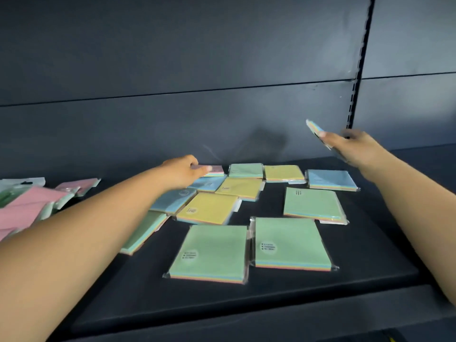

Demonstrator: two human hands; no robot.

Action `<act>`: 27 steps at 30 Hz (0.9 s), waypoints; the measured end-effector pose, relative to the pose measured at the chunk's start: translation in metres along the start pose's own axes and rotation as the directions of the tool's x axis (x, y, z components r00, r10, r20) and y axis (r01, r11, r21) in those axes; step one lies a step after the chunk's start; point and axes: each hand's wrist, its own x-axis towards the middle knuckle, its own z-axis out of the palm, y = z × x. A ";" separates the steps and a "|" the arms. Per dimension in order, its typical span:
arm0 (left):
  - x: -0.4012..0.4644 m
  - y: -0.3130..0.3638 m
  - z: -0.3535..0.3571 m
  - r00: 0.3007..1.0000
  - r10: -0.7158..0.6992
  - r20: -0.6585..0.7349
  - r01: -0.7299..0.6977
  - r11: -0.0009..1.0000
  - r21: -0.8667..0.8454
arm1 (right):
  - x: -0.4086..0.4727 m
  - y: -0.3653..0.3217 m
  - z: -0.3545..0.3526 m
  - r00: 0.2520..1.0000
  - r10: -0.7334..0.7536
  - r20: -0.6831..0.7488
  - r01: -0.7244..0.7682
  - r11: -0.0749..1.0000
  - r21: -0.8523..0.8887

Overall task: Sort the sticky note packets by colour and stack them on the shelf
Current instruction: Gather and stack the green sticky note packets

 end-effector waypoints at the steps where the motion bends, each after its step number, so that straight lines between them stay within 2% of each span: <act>1: 0.007 0.001 0.003 1.000 -0.019 -0.003 0.019 1.000 -0.011 | 0.001 0.001 -0.003 1.000 -0.009 -0.009 0.009 1.000 -0.011; 3: 0.021 0.010 0.009 0.997 -0.077 -0.016 0.076 0.997 -0.025 | 0.002 0.001 -0.002 0.998 -0.057 -0.003 0.057 0.997 -0.045; 6: 0.032 0.022 0.016 0.980 -0.196 -0.043 0.197 0.980 0.023 | -0.005 -0.005 0.015 0.989 -0.111 0.097 0.129 0.971 -0.199; 9: 0.037 0.029 0.017 0.975 -0.223 0.013 0.222 0.973 0.055 | -0.012 -0.008 0.035 0.963 -0.167 0.210 0.241 0.882 -0.404; 11: 0.038 0.030 0.013 0.977 -0.212 0.026 0.212 0.977 -0.002 | -0.014 -0.007 0.043 0.944 -0.120 0.309 0.277 0.799 -0.534; 13: 0.040 0.024 0.008 0.973 -0.222 0.069 0.232 0.950 -0.209 | -0.012 -0.005 0.044 0.935 -0.053 0.351 0.266 0.759 -0.595; 15: 0.042 0.013 0.001 0.962 -0.247 0.116 0.272 0.835 -0.478 | -0.009 -0.003 0.038 0.931 -0.018 0.365 0.237 0.789 -0.567; 18: 0.035 -0.009 -0.019 0.950 -0.294 0.102 0.282 0.673 -0.684 | -0.008 0.000 0.030 0.898 0.042 0.439 0.212 0.831 -0.515; 21: 0.017 -0.025 -0.035 0.945 -0.309 0.103 0.274 0.581 -0.766 | -0.010 -0.001 0.030 0.892 0.014 0.453 0.255 0.810 -0.529; 24: 0.003 -0.033 -0.037 0.945 -0.302 0.124 0.277 0.542 -0.794 | -0.012 -0.003 0.028 0.911 -0.021 0.412 0.240 0.839 -0.489; 27: -0.016 -0.041 -0.038 0.942 -0.315 0.118 0.270 0.499 -0.824 | -0.024 -0.009 0.033 0.897 -0.036 0.440 0.270 0.832 -0.484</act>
